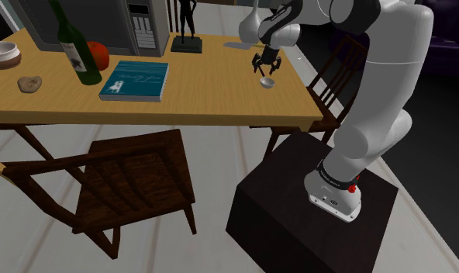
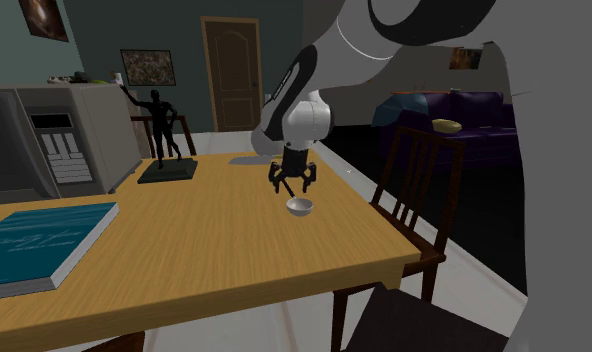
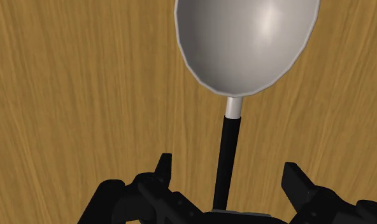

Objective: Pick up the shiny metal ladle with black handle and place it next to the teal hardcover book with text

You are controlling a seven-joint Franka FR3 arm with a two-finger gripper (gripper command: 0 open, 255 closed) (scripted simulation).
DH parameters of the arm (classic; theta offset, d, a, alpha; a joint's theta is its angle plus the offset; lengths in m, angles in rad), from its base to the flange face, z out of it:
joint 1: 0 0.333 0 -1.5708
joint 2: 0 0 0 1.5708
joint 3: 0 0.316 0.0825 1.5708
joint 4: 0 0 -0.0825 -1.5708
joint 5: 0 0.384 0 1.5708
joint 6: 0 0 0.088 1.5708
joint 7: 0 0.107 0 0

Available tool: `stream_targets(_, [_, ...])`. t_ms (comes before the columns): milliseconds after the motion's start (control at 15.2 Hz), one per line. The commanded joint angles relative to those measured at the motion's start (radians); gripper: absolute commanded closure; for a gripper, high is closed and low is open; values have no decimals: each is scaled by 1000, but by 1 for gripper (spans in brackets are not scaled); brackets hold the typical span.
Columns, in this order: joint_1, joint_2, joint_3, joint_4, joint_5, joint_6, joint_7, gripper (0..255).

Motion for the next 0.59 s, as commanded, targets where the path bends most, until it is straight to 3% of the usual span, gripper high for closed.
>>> stream_targets(0, [-2,13,2,0,5,12,-4,0])
stream_targets(462, [-2,13,2,0,5,12,-4,0])
stream_targets(528, [-2,13,2,0,5,12,-4,255])
